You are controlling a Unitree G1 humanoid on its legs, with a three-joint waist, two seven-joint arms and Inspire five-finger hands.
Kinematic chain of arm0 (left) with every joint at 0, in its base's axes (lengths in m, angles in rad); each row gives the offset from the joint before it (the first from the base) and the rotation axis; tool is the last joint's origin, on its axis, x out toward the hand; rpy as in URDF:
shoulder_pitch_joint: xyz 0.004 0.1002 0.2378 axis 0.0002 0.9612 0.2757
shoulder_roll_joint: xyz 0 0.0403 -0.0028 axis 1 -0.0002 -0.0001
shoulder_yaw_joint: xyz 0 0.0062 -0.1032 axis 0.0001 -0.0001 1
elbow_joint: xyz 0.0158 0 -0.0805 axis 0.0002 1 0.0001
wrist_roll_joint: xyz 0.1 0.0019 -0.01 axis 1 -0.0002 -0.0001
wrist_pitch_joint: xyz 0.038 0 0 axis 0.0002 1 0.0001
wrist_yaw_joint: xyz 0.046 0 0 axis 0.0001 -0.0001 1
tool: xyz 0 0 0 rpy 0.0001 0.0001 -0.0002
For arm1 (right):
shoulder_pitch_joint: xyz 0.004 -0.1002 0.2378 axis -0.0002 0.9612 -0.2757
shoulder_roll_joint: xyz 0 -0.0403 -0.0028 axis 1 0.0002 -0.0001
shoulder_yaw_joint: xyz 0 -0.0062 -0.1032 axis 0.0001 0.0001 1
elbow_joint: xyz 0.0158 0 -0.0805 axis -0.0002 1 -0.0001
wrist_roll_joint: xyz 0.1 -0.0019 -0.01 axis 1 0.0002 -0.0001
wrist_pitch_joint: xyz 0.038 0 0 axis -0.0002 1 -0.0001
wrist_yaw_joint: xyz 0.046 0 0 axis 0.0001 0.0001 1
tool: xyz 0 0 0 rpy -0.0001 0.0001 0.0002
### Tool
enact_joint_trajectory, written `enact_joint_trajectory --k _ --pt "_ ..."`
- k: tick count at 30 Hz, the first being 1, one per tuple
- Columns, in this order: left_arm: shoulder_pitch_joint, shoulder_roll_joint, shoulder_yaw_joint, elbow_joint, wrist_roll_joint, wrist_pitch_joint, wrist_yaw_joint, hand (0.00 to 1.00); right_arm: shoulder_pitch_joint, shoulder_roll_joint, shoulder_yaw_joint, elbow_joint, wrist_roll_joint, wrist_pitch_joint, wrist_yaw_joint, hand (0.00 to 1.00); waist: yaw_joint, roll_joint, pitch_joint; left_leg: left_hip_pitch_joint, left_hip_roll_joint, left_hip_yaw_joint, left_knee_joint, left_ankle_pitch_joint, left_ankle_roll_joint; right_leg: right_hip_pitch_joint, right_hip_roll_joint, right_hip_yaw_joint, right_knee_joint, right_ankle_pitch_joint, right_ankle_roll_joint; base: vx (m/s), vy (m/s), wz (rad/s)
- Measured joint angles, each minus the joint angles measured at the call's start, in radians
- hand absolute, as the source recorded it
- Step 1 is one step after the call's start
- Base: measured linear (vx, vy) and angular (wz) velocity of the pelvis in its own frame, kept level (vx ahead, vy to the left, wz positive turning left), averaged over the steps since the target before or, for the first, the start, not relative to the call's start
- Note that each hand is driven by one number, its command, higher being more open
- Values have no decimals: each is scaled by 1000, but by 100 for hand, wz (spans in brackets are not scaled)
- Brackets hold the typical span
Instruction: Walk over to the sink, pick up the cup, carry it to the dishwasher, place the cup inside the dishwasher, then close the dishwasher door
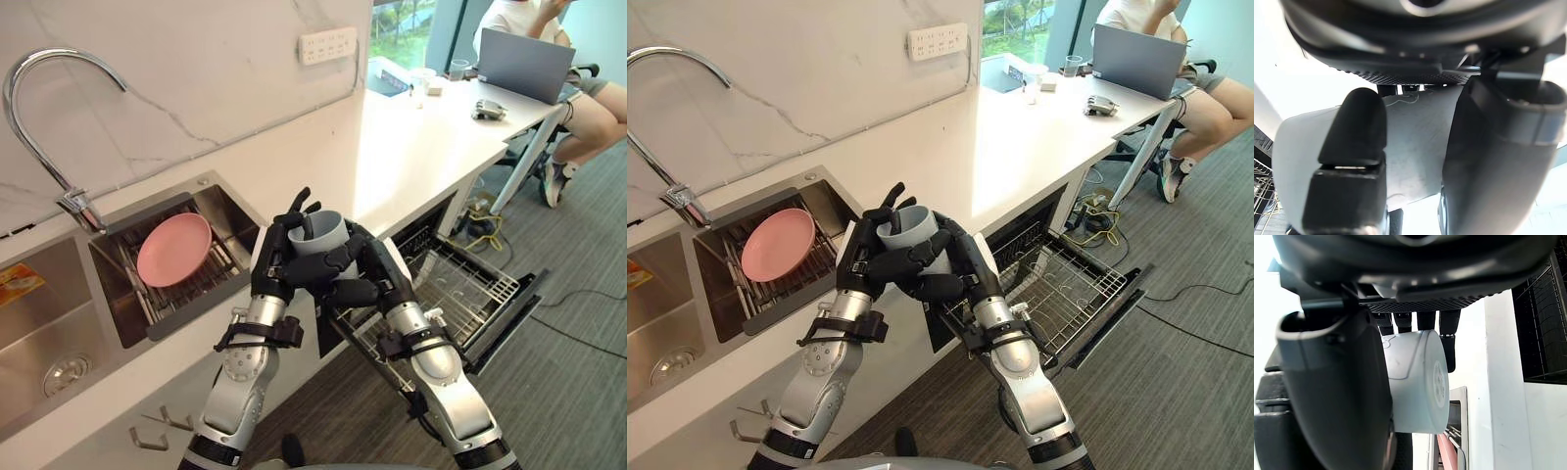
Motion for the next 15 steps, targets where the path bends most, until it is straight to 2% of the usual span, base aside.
enact_joint_trajectory --k 5,6,10,15 --pt "0 0 0 -14 1 0 2 0 0 0 15 1 6 -24 -47 0 4 0 0 -1 0 -1 0 0 0 0 0 -1 -1 0 0 0 0 0" --pt "0 0 0 -19 1 -1 2 100 0 0 18 1 6 -32 -56 0 4 0 0 -1 0 -1 0 0 0 0 0 -1 -1 0 0 0 0 0" --pt "0 0 -6 -36 1 -6 2 100 0 0 26 2 6 -59 -90 0 5 0 0 -1 0 -2 0 1 1 0 0 -1 -1 0 0 0 0 0" --pt "0 3 -46 -42 -1 -36 -19 100 -3 10 20 3 4 -87 -188 0 5 0 0 -1 0 -2 0 3 1 0 0 -1 -1 2 0 0 0 0"
